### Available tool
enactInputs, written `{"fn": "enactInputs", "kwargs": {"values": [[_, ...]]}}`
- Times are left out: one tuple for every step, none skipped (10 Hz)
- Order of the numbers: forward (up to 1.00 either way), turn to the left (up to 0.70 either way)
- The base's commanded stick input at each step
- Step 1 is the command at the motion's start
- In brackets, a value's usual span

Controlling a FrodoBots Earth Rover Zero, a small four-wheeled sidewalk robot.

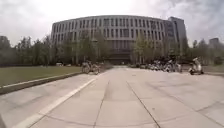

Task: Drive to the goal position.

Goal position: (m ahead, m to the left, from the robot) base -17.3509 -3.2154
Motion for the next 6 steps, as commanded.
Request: {"fn": "enactInputs", "kwargs": {"values": [[0.70, 0.00], [0.70, 0.00], [0.70, 0.00], [0.70, 0.00], [0.70, 0.00], [0.70, -0.30]]}}
